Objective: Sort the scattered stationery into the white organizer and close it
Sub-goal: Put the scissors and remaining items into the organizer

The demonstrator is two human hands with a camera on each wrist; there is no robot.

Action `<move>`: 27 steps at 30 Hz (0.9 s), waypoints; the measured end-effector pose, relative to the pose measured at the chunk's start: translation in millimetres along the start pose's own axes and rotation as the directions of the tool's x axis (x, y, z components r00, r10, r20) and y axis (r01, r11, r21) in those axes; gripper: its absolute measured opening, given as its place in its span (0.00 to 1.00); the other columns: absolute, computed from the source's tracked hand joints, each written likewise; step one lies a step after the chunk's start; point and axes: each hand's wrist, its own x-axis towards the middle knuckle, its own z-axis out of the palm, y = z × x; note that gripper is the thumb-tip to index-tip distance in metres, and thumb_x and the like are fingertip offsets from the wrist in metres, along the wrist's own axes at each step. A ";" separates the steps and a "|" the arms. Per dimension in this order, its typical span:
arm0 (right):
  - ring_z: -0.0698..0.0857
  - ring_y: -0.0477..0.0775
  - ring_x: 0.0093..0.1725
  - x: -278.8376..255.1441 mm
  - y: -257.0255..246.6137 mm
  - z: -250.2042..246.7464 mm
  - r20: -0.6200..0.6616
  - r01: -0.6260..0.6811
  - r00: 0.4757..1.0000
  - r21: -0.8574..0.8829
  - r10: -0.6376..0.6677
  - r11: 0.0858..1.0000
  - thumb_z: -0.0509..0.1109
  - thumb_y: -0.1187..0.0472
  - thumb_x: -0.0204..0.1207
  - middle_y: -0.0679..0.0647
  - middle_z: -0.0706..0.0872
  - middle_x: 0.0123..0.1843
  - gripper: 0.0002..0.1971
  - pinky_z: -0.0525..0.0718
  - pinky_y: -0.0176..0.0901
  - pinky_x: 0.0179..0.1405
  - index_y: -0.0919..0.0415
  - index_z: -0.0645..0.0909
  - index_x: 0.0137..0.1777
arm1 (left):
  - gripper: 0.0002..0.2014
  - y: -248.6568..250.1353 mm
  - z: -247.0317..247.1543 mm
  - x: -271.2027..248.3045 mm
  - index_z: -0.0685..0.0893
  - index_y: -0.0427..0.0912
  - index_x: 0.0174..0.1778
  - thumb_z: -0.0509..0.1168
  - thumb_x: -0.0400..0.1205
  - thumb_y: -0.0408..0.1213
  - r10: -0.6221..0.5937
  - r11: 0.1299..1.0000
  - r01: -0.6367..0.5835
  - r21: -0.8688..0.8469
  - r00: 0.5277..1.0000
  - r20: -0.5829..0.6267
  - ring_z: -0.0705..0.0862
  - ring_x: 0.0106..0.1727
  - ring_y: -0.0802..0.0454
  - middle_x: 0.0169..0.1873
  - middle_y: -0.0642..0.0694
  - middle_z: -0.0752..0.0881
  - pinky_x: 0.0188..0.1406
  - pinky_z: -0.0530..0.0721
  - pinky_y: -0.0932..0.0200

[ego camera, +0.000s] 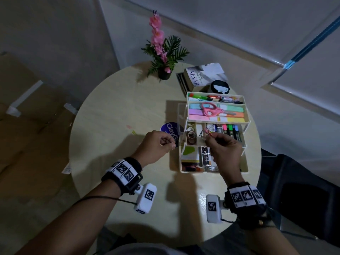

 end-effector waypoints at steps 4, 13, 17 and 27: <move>0.87 0.43 0.30 17.7 16.1 -1.9 -0.013 -0.046 0.999 -0.016 0.046 0.999 0.80 0.71 0.77 0.59 0.93 0.38 0.03 0.85 0.33 0.30 0.69 0.92 0.49 | 0.04 7.9 15.7 -0.6 0.93 0.50 0.41 0.79 0.79 0.36 0.001 1.000 -0.001 -0.006 1.000 0.002 0.90 0.39 0.54 0.35 0.54 0.92 0.46 0.92 0.50; 0.90 0.35 0.32 46.0 46.0 0.6 0.022 -0.025 0.999 -0.347 0.035 0.937 0.85 0.63 0.74 0.49 0.92 0.36 0.05 0.86 0.32 0.32 0.64 0.93 0.44 | 0.04 19.3 31.2 -2.4 0.93 0.48 0.42 0.80 0.79 0.35 -0.033 0.999 0.034 0.019 0.998 -0.047 0.88 0.37 0.59 0.35 0.55 0.92 0.44 0.91 0.55; 0.89 0.33 0.33 46.3 45.0 -4.0 0.049 0.051 0.998 -0.425 -0.033 0.904 0.85 0.61 0.75 0.47 0.92 0.37 0.05 0.82 0.22 0.31 0.62 0.93 0.45 | 0.05 36.9 40.7 6.3 0.92 0.48 0.40 0.81 0.78 0.34 -0.025 1.000 0.026 0.008 0.994 -0.102 0.88 0.37 0.60 0.35 0.54 0.91 0.42 0.87 0.65; 0.93 0.42 0.45 36.5 55.8 -45.5 0.128 0.051 0.992 -0.331 -0.009 0.942 0.81 0.66 0.78 0.46 0.94 0.44 0.06 0.93 0.46 0.52 0.59 0.93 0.53 | 0.04 76.8 103.8 59.9 0.93 0.39 0.38 0.79 0.78 0.29 -0.048 0.997 0.060 0.049 0.976 -0.213 0.89 0.36 0.54 0.32 0.48 0.91 0.41 0.90 0.57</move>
